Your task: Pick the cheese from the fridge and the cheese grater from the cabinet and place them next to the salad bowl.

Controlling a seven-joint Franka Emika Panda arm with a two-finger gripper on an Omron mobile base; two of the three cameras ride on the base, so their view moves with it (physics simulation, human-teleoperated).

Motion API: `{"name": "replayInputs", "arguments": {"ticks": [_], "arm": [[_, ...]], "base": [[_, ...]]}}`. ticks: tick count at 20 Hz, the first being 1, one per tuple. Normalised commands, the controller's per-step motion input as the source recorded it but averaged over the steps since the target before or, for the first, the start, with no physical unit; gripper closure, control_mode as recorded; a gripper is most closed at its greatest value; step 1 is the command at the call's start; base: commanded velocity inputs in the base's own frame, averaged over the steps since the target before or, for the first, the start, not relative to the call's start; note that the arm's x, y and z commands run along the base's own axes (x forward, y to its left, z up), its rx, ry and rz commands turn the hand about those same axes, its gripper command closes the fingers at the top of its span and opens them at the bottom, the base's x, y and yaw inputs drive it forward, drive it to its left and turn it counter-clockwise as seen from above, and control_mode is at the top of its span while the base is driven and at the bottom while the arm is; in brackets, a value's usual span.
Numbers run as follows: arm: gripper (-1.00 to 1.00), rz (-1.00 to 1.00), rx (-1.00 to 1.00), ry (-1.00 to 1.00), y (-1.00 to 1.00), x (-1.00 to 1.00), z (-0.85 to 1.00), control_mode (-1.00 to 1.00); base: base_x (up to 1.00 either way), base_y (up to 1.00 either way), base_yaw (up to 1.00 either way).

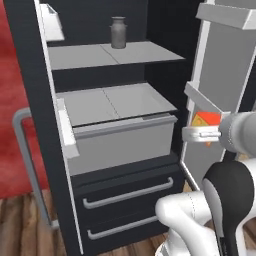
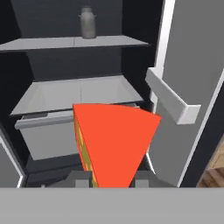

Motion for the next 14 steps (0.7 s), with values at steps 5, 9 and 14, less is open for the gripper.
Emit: {"name": "replayInputs", "arguments": {"ticks": [5, 9, 14], "arm": [[1.0, 0.0, 0.0, 0.0, 0.0, 0.0, 0.0, 1.0], [1.0, 0.0, 0.0, 0.0, 0.0, 0.0, 0.0, 1.0], [1.0, 0.0, 0.0, 0.0, 0.0, 0.0, 0.0, 1.0]], "base": [[0.0, 0.6, -0.36], [-0.23, 0.28, -0.44], [-0.44, 0.49, -0.45]]}}
